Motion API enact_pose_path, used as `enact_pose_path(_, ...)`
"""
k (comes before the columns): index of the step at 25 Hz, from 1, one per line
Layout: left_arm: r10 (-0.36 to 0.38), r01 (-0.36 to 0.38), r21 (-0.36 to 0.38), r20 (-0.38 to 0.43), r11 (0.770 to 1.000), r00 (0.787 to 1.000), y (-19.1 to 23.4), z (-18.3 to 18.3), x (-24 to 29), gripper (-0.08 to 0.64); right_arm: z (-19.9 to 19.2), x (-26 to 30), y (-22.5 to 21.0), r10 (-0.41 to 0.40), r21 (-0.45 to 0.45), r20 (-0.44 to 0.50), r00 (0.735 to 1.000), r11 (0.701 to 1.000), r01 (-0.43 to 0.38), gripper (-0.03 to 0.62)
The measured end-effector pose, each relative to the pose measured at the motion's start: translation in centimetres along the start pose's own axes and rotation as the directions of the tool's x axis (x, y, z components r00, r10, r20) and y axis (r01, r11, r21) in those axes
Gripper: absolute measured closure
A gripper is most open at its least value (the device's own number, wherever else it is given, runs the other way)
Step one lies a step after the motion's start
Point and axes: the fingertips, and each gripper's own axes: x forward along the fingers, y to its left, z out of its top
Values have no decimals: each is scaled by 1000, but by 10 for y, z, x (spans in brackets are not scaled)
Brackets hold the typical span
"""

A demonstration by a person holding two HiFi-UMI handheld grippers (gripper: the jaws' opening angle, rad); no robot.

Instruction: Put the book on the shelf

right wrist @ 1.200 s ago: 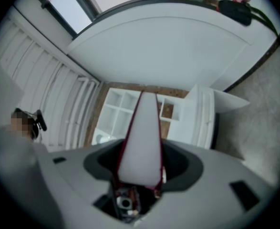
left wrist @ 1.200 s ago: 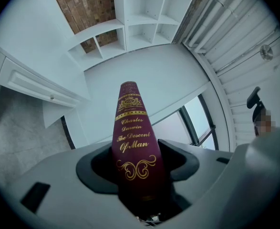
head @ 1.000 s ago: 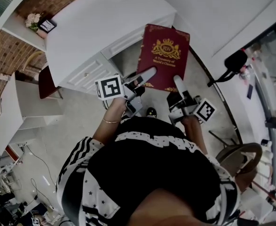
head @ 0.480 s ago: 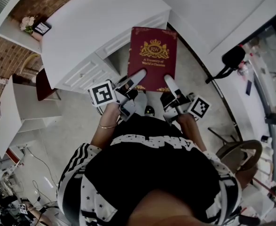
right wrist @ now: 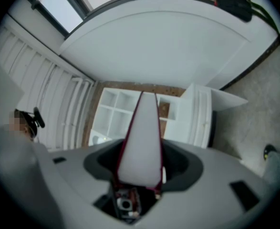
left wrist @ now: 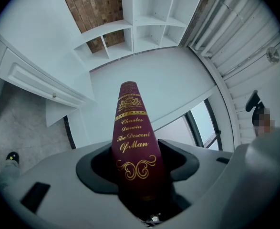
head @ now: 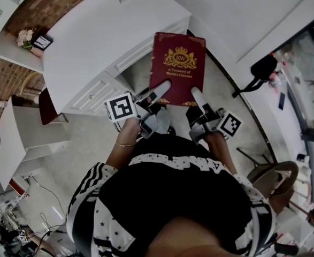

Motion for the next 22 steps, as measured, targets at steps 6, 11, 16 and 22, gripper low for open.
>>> enact_pose_path(6, 0, 0, -6, 9, 1000, 1000, 11, 27, 13, 287, 15, 28, -5, -9, -6, -10, 1000, 1000, 9, 342)
enact_pose_path(11, 13, -13, 4, 17, 1000, 1000, 22, 49, 20, 287, 25, 52, -11, -10, -8, -17, 1000, 1000, 10, 342)
enact_pose_path(16, 3, -3, -20, 25, 1000, 1000, 35, 66, 33, 287, 37, 72, -23, -24, 0, -17, 1000, 1000, 24, 342)
enact_pose_path(22, -3, 3, -28, 25, 1000, 1000, 46, 95, 46, 287, 52, 101, -28, -36, -13, -14, 999, 999, 36, 342)
